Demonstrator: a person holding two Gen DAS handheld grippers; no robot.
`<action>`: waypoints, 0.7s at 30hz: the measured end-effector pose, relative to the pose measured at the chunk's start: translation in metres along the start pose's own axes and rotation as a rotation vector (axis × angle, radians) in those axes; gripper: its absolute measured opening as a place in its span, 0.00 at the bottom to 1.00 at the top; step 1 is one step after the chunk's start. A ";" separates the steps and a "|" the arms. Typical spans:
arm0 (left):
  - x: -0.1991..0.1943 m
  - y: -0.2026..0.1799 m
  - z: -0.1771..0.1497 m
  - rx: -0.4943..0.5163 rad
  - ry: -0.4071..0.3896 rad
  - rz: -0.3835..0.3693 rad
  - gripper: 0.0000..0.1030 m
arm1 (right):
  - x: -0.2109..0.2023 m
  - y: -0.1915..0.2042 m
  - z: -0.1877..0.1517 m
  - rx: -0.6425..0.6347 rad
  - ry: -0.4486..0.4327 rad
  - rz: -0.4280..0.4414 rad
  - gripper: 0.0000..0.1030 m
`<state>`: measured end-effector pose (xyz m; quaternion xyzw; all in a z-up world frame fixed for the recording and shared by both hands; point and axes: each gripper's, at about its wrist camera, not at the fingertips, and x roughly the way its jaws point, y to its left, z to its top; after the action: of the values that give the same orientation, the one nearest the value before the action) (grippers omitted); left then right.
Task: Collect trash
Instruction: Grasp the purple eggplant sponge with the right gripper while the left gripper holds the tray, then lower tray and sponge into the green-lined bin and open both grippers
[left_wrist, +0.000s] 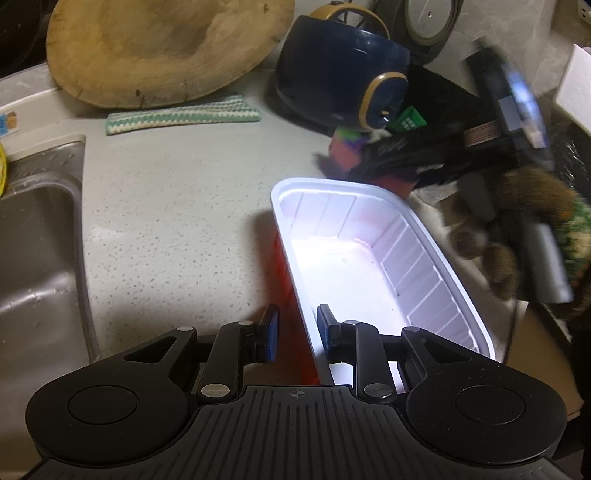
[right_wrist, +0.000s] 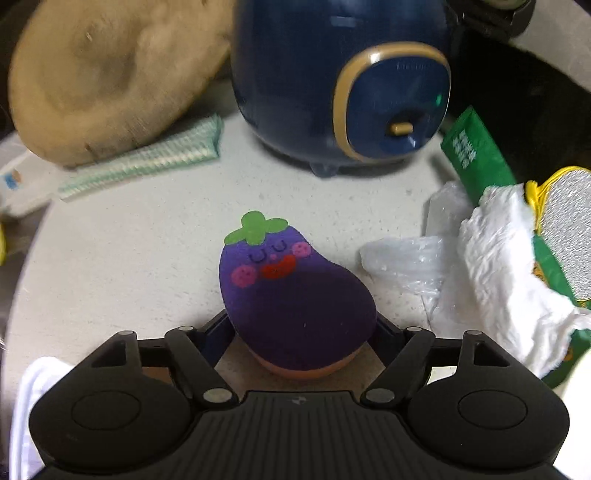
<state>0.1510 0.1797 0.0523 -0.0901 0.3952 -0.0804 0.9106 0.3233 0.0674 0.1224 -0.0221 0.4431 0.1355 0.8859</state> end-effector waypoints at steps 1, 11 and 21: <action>0.001 0.000 -0.001 0.003 -0.002 0.003 0.23 | -0.013 0.000 -0.001 0.002 -0.026 0.025 0.75; -0.012 -0.017 -0.012 0.067 -0.084 0.073 0.12 | -0.137 -0.008 -0.078 -0.021 -0.139 0.258 0.75; -0.068 -0.083 -0.058 0.172 -0.186 -0.046 0.09 | -0.212 -0.050 -0.197 -0.028 -0.187 0.294 0.75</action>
<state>0.0563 0.1083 0.0801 -0.0278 0.2983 -0.1260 0.9457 0.0617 -0.0588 0.1672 0.0432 0.3551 0.2714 0.8935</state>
